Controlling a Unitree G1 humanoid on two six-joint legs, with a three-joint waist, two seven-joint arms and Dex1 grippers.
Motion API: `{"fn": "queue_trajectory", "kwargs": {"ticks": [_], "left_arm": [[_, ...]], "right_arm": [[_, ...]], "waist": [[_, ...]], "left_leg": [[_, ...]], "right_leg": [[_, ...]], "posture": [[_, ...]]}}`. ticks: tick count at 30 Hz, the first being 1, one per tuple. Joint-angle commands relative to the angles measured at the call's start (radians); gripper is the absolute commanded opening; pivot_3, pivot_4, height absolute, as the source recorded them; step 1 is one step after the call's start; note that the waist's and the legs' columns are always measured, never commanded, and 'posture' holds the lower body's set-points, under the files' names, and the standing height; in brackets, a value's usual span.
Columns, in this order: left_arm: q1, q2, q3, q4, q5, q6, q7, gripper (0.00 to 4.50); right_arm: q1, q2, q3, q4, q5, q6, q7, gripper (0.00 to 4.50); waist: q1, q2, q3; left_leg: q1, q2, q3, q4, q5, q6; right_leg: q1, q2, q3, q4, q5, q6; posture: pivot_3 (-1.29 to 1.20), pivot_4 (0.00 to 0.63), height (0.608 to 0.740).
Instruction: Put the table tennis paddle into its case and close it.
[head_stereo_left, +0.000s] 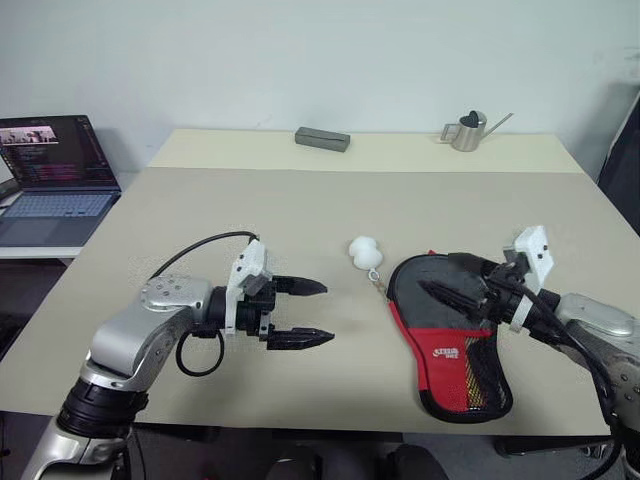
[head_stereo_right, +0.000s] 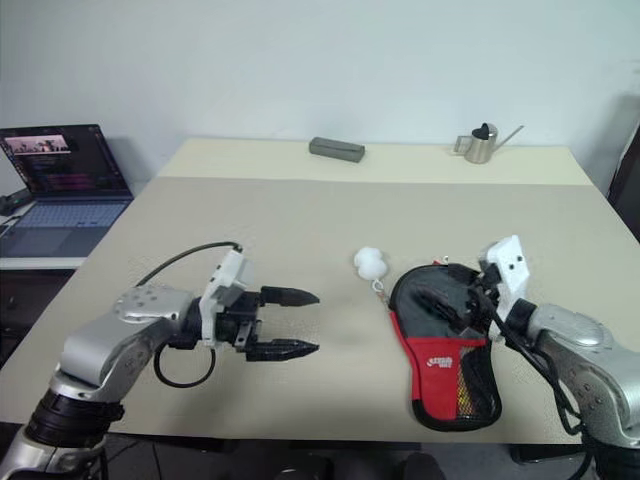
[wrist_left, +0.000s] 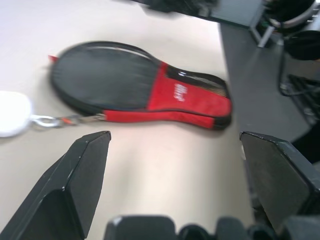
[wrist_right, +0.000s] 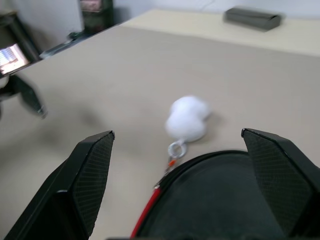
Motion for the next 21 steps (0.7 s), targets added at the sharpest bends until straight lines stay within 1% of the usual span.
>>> {"fn": "queue_trajectory", "kwargs": {"ticks": [1, 4, 7, 9, 10, 12, 17, 21], "left_arm": [[0.012, 0.014, 0.053, -0.066, -0.004, 0.006, 0.058, 4.50], [0.017, 0.004, 0.045, -0.050, 0.066, -0.006, 0.148, 4.50], [0.014, -0.020, 0.048, -0.030, 0.089, 0.002, 0.216, 4.50], [0.006, -0.035, 0.045, -0.018, 0.105, 0.009, 0.258, 4.50], [0.004, -0.037, 0.044, -0.015, 0.108, 0.011, 0.266, 4.50], [-0.001, -0.033, 0.046, -0.010, 0.111, 0.016, 0.271, 4.50], [-0.027, -0.027, 0.048, 0.012, 0.112, 0.028, 0.274, 4.50], [-0.073, -0.031, 0.012, 0.053, 0.152, 0.011, 0.274, 4.50]], "right_arm": [[-0.033, -0.044, 0.033, 0.049, -0.018, -0.032, 0.089, 4.47], [-0.022, -0.072, 0.095, 0.078, -0.096, -0.110, 0.147, 4.47], [-0.008, -0.071, 0.143, 0.105, -0.166, -0.186, 0.178, 4.47], [-0.010, -0.024, 0.199, 0.196, -0.247, -0.314, 0.200, 4.47], [-0.010, 0.007, 0.213, 0.244, -0.261, -0.384, 0.236, 4.47], [-0.016, 0.038, 0.241, 0.327, -0.316, -0.484, 0.264, 4.47], [-0.062, 0.069, 0.273, 0.504, -0.351, -0.499, 0.319, 4.47], [-0.085, 0.086, 0.290, 0.620, -0.426, -0.562, 0.320, 4.47]], "waist": [[0.000, 0.000, 0.000], [0.001, 0.000, 0.000], [0.001, 0.000, 0.000], [0.002, -0.001, 0.000], [0.002, -0.002, 0.001], [-0.001, -0.002, 0.001], [-0.004, -0.002, 0.001], [-0.004, -0.002, 0.001]], "left_leg": [[0.000, 0.000, 0.000, 0.000, 0.000, 0.000], [0.000, 0.000, 0.000, 0.000, 0.000, 0.000], [0.000, 0.000, 0.000, 0.000, 0.000, 0.000], [0.000, 0.000, 0.000, 0.000, 0.000, 0.000], [0.000, 0.000, 0.000, 0.000, 0.000, 0.000], [0.001, 0.000, 0.001, 0.000, 0.000, -0.001], [0.001, 0.000, 0.001, 0.001, 0.000, -0.002], [0.002, 0.000, 0.001, 0.001, 0.000, -0.002]], "right_leg": [[0.000, 0.000, 0.000, 0.000, 0.000, 0.000], [0.000, 0.000, 0.000, 0.000, 0.000, 0.000], [0.000, 0.000, 0.000, 0.000, 0.000, 0.000], [0.000, 0.000, 0.000, 0.000, 0.000, 0.000], [0.000, 0.000, 0.000, 0.000, 0.000, 0.000], [0.000, 0.000, 0.000, 0.001, 0.000, 0.000], [0.000, 0.000, 0.001, 0.001, 0.000, 0.000], [0.000, 0.000, 0.001, 0.002, 0.000, 0.000]], "posture": [[0.00, 0.150, 0.740], [0.00, 0.150, 0.740], [0.00, 0.150, 0.740], [0.00, 0.150, 0.740], [0.00, 0.150, 0.740], [0.00, 0.150, 0.740], [0.00, 0.150, 0.740], [0.00, 0.150, 0.740]]}}
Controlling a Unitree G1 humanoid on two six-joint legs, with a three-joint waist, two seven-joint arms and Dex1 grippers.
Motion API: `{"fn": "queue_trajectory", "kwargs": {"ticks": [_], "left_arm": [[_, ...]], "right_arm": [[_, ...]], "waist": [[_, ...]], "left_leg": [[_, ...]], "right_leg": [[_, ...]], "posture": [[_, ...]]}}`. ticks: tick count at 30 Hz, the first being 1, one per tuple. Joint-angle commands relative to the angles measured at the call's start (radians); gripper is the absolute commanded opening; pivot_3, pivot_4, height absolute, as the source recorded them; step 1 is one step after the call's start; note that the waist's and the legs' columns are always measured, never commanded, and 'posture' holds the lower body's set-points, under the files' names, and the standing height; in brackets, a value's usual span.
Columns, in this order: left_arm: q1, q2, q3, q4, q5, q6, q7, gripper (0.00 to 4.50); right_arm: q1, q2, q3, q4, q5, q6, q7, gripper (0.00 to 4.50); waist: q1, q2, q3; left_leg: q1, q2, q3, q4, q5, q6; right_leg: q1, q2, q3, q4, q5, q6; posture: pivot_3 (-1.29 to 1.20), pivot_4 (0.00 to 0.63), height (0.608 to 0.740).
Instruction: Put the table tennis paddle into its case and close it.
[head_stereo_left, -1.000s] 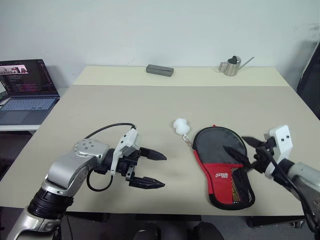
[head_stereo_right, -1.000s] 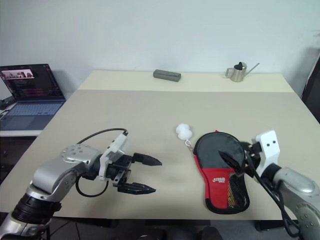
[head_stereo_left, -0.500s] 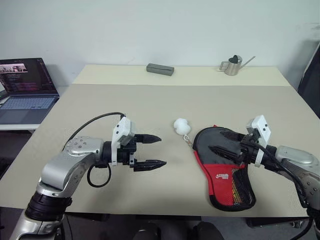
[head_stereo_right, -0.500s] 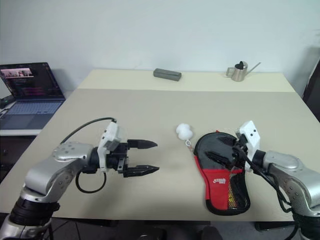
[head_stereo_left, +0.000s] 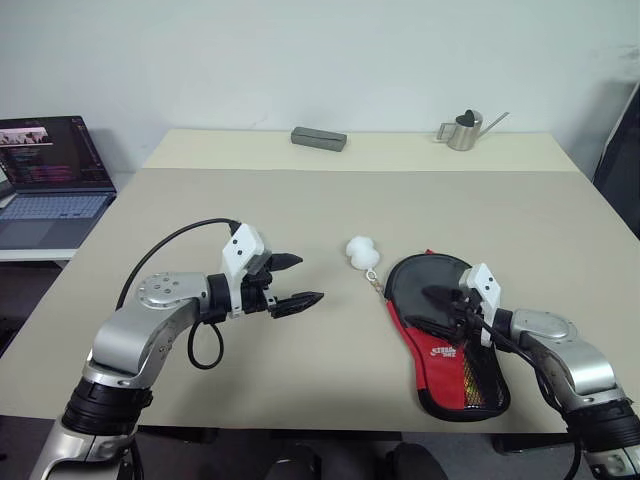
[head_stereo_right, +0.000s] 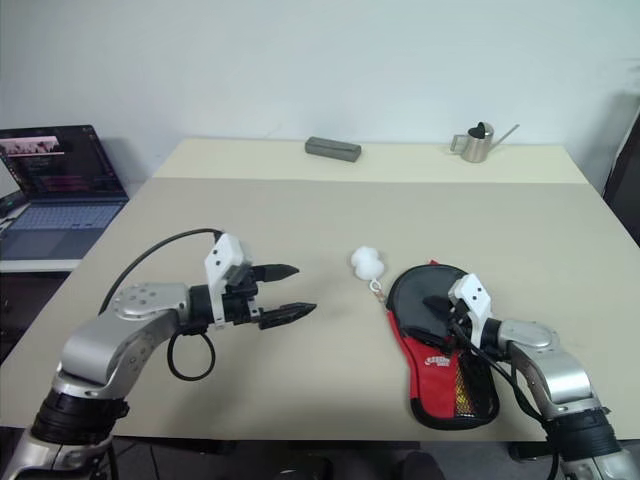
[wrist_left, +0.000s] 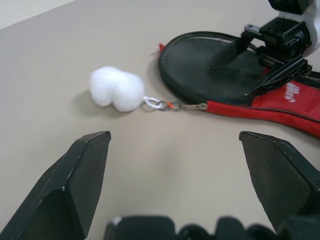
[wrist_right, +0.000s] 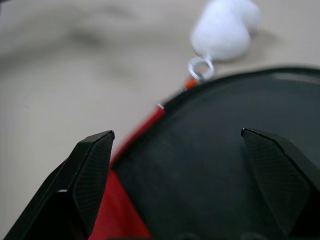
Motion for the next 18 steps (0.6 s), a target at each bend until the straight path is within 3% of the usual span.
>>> {"fn": "queue_trajectory", "kwargs": {"ticks": [1, 11, 18], "left_arm": [[-0.058, -0.001, -0.017, 0.029, 0.049, -0.038, 0.006, 4.50], [-0.292, -0.192, -0.151, 0.357, 0.236, -0.115, 0.093, 4.50], [-0.498, -0.346, -0.179, 0.779, 0.362, -0.322, 0.135, 4.50]], "right_arm": [[-0.015, 0.007, 0.021, 0.073, -0.070, -0.068, 0.002, 4.47], [-0.004, 0.060, 0.023, 0.125, -0.151, -0.154, -0.047, 4.47], [-0.003, 0.099, 0.041, 0.123, -0.176, -0.147, -0.075, 4.47]], "waist": [[-0.001, 0.000, 0.000], [0.001, -0.002, -0.001], [-0.013, -0.006, -0.004]], "left_leg": [[0.000, 0.000, 0.000, 0.000, 0.000, 0.000], [0.002, -0.001, 0.000, 0.001, 0.002, -0.004], [0.002, -0.002, 0.000, 0.001, 0.003, -0.006]], "right_leg": [[0.000, 0.000, 0.000, 0.000, 0.000, 0.000], [0.002, 0.000, 0.000, 0.000, 0.001, 0.001], [0.002, 0.001, 0.000, 0.002, 0.001, 0.001]], "posture": [[0.00, 0.150, 0.740], [0.00, 0.150, 0.740], [0.00, 0.150, 0.740]]}}
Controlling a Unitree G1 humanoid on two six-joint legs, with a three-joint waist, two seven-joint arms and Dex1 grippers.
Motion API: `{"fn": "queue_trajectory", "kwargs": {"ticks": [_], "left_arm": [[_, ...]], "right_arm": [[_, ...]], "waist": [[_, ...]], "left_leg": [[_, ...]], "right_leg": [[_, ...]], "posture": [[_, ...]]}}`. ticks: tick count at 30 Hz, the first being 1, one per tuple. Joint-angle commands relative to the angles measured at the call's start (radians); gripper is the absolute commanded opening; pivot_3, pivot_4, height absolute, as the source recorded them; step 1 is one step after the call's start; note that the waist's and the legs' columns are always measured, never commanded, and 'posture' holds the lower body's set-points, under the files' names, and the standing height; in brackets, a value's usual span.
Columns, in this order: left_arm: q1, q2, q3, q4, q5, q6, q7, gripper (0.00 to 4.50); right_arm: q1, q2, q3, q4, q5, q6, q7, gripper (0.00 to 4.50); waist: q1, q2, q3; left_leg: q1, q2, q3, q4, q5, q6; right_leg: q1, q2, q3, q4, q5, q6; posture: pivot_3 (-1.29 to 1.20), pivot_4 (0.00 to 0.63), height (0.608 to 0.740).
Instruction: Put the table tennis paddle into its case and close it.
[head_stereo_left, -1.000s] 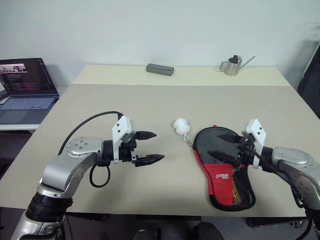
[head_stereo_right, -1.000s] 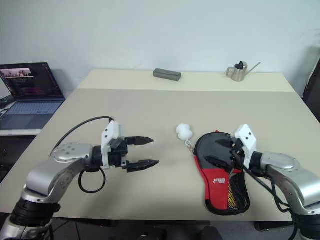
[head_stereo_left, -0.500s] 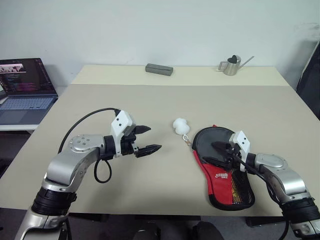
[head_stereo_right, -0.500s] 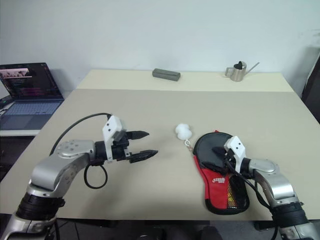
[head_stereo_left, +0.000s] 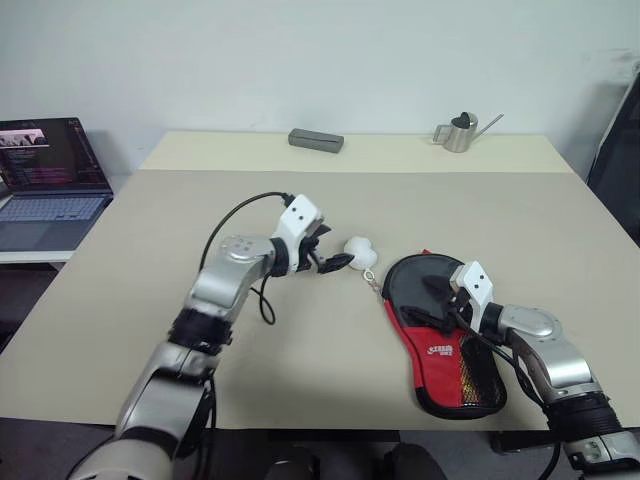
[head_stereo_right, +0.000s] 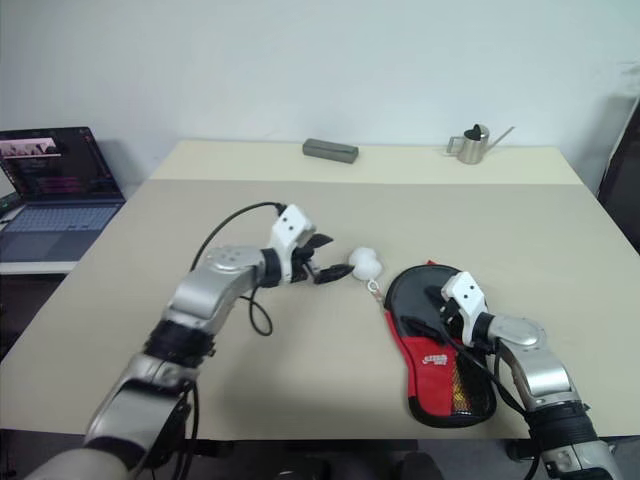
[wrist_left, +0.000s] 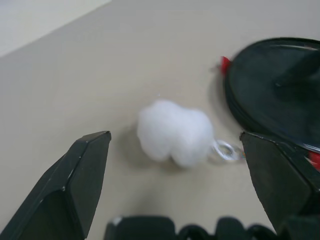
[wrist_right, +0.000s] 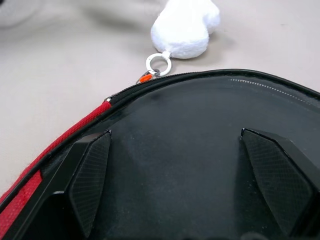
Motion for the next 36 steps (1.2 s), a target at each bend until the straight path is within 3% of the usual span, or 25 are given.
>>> {"fn": "queue_trajectory", "kwargs": {"ticks": [1, 13, 29, 32, 36], "left_arm": [[-0.087, -0.042, 0.023, 0.172, 0.036, -0.100, 0.014, 4.50], [-0.260, -0.195, 0.056, 0.640, 0.102, -0.301, 0.007, 4.50], [-0.278, -0.263, 0.102, 0.781, 0.145, -0.321, -0.027, 4.50], [-0.271, -0.264, 0.099, 0.782, 0.156, -0.316, -0.035, 3.98], [-0.260, -0.263, 0.100, 0.781, 0.163, -0.315, -0.048, 2.65]], "right_arm": [[0.029, 0.014, 0.032, 0.022, -0.036, 0.015, -0.009, 4.47], [0.059, 0.045, 0.014, -0.018, -0.039, 0.045, -0.047, 4.47], [0.058, 0.051, 0.006, -0.035, -0.040, 0.059, -0.076, 4.47], [0.058, 0.052, 0.004, -0.040, -0.039, 0.061, -0.081, 4.50], [0.063, 0.053, 0.003, -0.053, -0.036, 0.068, -0.087, 4.50]], "waist": [[-0.004, 0.000, 0.000], [-0.005, -0.003, -0.001], [-0.005, -0.003, -0.002], [-0.005, -0.003, -0.002], [-0.005, -0.003, -0.002]], "left_leg": [[0.000, 0.000, 0.000, 0.000, 0.000, 0.000], [0.000, 0.000, 0.000, 0.000, 0.000, 0.000], [0.001, 0.000, 0.000, 0.001, 0.000, -0.001], [0.001, 0.000, 0.000, 0.001, 0.000, -0.001], [0.001, 0.000, 0.000, 0.001, 0.000, -0.001]], "right_leg": [[0.000, 0.000, 0.000, 0.000, 0.000, 0.000], [-0.001, 0.000, 0.000, 0.003, 0.000, 0.000], [-0.002, 0.000, 0.000, 0.007, 0.000, 0.001], [-0.002, 0.000, 0.000, 0.008, 0.000, 0.001], [-0.002, 0.000, 0.000, 0.008, 0.000, 0.001]], "posture": [[0.00, 0.150, 0.740], [0.00, 0.150, 0.740], [0.00, 0.150, 0.740], [0.00, 0.150, 0.740], [0.00, 0.150, 0.740]]}}
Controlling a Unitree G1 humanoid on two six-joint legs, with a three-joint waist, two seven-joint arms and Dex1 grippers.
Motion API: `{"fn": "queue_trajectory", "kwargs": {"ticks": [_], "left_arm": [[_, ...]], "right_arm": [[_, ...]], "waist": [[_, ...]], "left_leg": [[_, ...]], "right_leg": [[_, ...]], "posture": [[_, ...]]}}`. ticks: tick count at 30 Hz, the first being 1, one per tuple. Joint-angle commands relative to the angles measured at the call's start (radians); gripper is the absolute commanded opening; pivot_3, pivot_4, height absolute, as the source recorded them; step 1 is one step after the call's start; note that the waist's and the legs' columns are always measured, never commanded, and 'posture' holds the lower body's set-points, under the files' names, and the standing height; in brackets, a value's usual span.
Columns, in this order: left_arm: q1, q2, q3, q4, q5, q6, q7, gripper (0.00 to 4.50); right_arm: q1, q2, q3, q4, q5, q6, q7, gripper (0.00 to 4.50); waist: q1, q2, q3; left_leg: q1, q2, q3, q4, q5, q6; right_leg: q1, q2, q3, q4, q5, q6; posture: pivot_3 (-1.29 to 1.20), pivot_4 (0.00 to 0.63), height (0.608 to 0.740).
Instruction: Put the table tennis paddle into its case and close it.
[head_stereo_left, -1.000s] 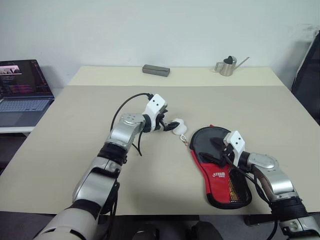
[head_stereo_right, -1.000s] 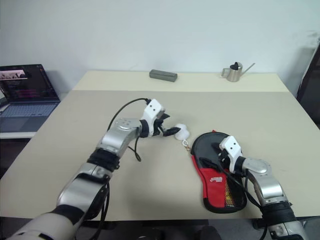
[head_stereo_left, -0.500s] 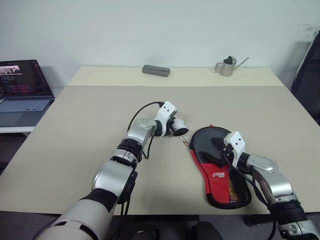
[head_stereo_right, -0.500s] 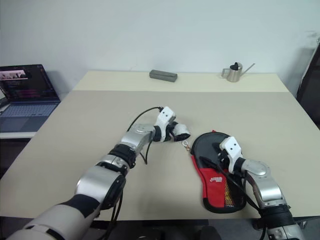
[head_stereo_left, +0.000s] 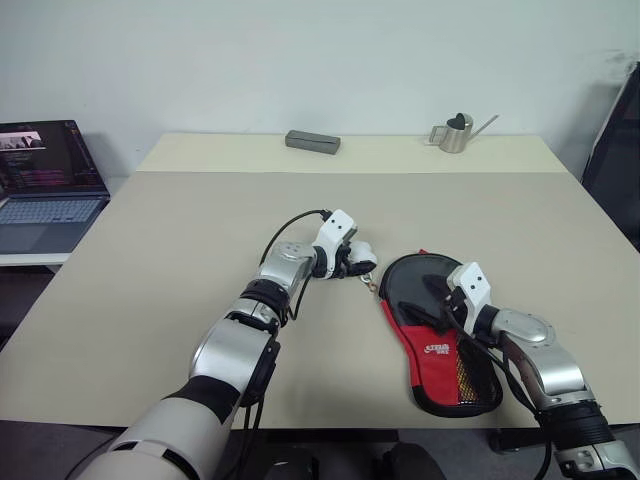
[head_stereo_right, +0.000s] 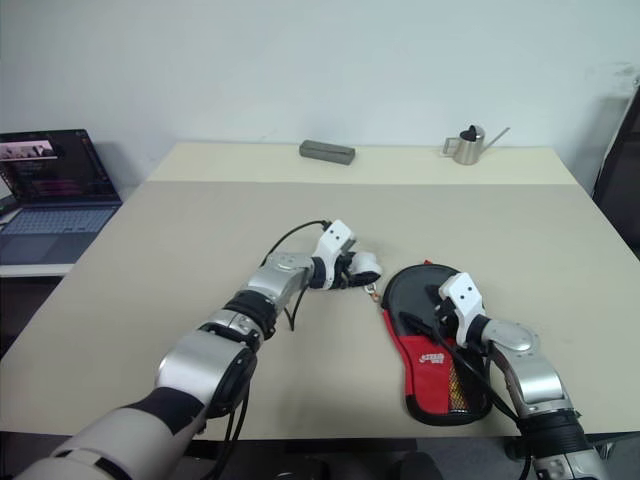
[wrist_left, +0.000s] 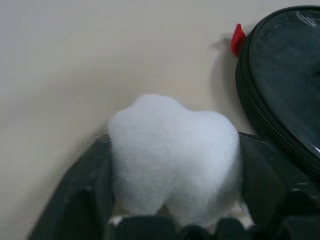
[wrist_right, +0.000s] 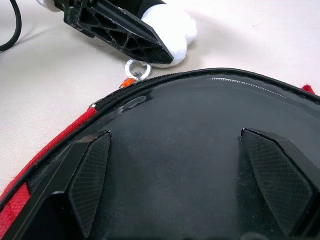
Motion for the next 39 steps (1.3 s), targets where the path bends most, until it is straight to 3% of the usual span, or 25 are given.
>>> {"fn": "queue_trajectory", "kwargs": {"ticks": [1, 5, 8, 14, 19, 39], "left_arm": [[0.003, -0.004, 0.012, -0.001, 0.009, -0.011, -0.016, 2.30], [0.017, 0.003, 0.016, -0.030, 0.009, -0.007, -0.044, 1.08], [0.035, 0.020, 0.013, -0.091, 0.007, -0.001, -0.083, 0.57], [0.081, 0.049, 0.000, -0.252, 0.000, 0.051, -0.156, 0.52], [0.075, 0.071, 0.002, -0.284, 0.004, 0.073, -0.153, 0.52], [-0.108, 0.033, -0.003, -0.031, 0.066, -0.065, -0.122, 0.52]], "right_arm": [[0.029, 0.008, 0.021, 0.002, -0.016, 0.027, -0.004, 4.50], [0.034, 0.018, 0.013, -0.014, -0.030, 0.014, -0.040, 4.50], [0.034, 0.027, 0.017, -0.043, -0.038, 0.027, -0.064, 4.50], [0.032, 0.022, 0.059, -0.025, -0.093, 0.092, -0.092, 4.50], [0.030, 0.016, 0.089, -0.004, -0.113, 0.143, -0.083, 4.50], [0.127, 0.079, 0.137, -0.018, -0.113, 0.298, -0.133, 4.50]], "waist": [[0.000, 0.000, 0.000], [0.000, 0.000, 0.000], [-0.001, 0.000, 0.000], [-0.002, 0.000, 0.000], [-0.002, 0.000, 0.000], [-0.002, -0.012, -0.014]], "left_leg": [[0.000, 0.000, 0.000, 0.000, 0.000, 0.000], [0.000, 0.000, 0.000, 0.000, 0.000, 0.000], [0.001, 0.000, 0.000, 0.000, 0.000, 0.000], [0.001, 0.000, 0.000, 0.000, 0.000, 0.000], [0.003, 0.000, 0.000, 0.000, 0.000, 0.000], [0.008, 0.001, 0.000, -0.001, 0.000, 0.000]], "right_leg": [[0.000, 0.000, 0.000, 0.000, 0.000, 0.000], [0.000, 0.000, 0.000, 0.000, 0.000, 0.000], [0.000, 0.000, 0.000, 0.001, 0.000, 0.000], [-0.001, 0.001, 0.001, 0.002, 0.000, 0.000], [0.000, 0.001, 0.002, 0.004, 0.000, 0.000], [0.005, 0.003, 0.002, 0.004, -0.003, 0.005]], "posture": [[0.00, 0.150, 0.740], [0.00, 0.150, 0.740], [0.00, 0.150, 0.740], [0.00, 0.150, 0.740], [0.00, 0.150, 0.740], [0.00, 0.150, 0.740]]}}
